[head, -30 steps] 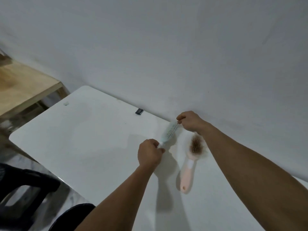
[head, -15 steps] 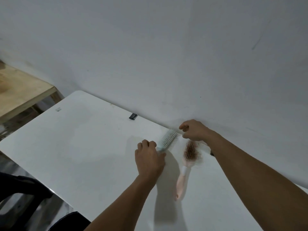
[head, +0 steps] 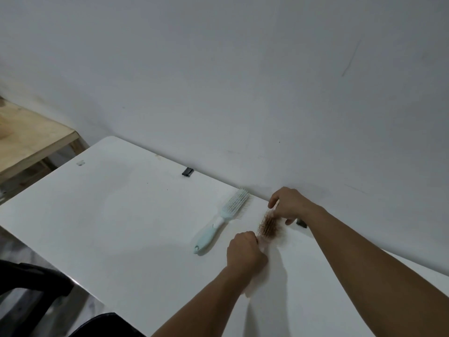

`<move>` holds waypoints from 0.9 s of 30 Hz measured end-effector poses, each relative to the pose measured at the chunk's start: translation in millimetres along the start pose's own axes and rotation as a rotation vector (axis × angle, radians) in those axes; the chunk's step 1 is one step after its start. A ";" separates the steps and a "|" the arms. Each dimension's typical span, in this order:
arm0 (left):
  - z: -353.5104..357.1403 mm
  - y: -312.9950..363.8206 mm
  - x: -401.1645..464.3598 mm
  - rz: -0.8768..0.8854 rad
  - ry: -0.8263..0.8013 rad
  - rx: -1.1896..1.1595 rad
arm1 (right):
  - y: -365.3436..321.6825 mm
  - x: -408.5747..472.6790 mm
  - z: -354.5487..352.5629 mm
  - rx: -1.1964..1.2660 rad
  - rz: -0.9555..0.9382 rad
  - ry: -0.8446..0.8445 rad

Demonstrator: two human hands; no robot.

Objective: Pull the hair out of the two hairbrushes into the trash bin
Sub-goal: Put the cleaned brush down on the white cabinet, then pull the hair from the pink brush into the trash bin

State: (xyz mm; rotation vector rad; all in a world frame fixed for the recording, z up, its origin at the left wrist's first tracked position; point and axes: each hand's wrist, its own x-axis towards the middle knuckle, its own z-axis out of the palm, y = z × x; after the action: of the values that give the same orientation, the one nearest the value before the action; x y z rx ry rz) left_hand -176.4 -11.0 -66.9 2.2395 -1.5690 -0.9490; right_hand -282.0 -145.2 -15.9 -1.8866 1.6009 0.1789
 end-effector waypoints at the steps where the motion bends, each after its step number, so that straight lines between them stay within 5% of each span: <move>1: -2.9 -0.1 -0.1 -0.007 -0.012 -0.057 | -0.7 -3.1 -1.9 -0.005 0.000 0.005; 11: -54.0 -20.8 -34.1 -0.132 -0.151 -0.831 | -54.2 -45.3 -20.9 0.000 -0.102 -0.005; 16: -83.5 -58.6 -61.5 -0.120 -0.161 -0.886 | -99.3 -71.2 -5.4 -0.011 -0.168 -0.023; 27: -120.4 -179.9 -143.6 -0.237 0.087 -0.895 | -209.5 -132.4 87.4 -0.003 -0.344 -0.119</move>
State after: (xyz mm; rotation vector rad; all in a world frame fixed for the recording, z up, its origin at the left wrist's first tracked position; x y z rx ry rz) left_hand 3.8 170.1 -20.0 1.7699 -0.6177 -1.2611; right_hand -95.1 22.5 61.7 -2.0785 1.1776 0.1417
